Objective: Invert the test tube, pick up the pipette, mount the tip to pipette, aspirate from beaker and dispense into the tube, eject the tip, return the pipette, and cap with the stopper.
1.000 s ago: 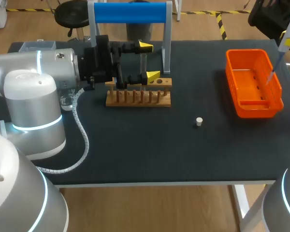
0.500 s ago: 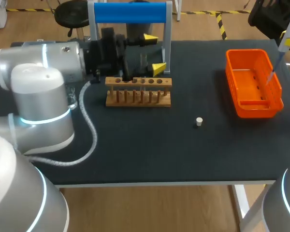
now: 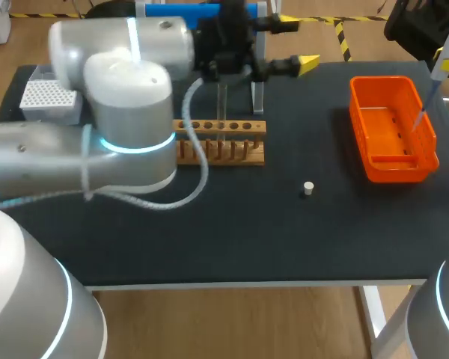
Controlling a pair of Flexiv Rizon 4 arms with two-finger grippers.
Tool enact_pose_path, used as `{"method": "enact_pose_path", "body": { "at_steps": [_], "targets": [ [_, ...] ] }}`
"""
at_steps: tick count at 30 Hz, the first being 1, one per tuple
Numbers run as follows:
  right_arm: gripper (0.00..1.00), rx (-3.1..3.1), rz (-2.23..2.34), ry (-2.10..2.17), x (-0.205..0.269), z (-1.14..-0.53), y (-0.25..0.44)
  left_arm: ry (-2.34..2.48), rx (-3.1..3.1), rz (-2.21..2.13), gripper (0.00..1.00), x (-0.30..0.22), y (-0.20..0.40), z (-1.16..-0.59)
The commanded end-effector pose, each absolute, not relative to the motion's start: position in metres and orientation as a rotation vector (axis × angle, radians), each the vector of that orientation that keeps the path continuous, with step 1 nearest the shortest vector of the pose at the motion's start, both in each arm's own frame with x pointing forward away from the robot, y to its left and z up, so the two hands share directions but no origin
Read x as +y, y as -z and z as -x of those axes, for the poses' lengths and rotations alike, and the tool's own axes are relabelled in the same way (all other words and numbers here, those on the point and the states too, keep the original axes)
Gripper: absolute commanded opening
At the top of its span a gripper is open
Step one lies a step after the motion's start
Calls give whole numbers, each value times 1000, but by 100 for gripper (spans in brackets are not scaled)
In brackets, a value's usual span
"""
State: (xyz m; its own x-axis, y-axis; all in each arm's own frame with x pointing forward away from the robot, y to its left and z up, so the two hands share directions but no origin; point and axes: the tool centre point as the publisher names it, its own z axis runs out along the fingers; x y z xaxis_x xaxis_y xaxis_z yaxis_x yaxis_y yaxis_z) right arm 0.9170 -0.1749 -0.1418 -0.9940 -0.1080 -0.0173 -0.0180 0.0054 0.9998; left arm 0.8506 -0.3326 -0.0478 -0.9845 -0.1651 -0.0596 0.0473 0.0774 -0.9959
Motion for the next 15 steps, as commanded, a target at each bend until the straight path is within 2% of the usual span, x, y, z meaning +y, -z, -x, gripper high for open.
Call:
{"method": "enact_pose_path", "body": {
  "at_steps": [1,6,7,9,15],
  "targets": [
    [0,-2180,-142,2164,-176,-918,141,1996,2238,106,100,-428,50,-881],
    [0,-2180,-142,2164,-176,-918,141,1996,2238,106,100,-428,50,-881],
    [0,-2180,-142,2164,-176,-918,141,1996,2238,106,60,-428,50,-881],
    [0,-2180,-142,2164,-176,-918,141,1996,2238,106,0,-428,50,-881],
    [0,-2180,-142,2164,-176,-918,141,1996,2238,106,0,-428,50,-881]
  ]
}}
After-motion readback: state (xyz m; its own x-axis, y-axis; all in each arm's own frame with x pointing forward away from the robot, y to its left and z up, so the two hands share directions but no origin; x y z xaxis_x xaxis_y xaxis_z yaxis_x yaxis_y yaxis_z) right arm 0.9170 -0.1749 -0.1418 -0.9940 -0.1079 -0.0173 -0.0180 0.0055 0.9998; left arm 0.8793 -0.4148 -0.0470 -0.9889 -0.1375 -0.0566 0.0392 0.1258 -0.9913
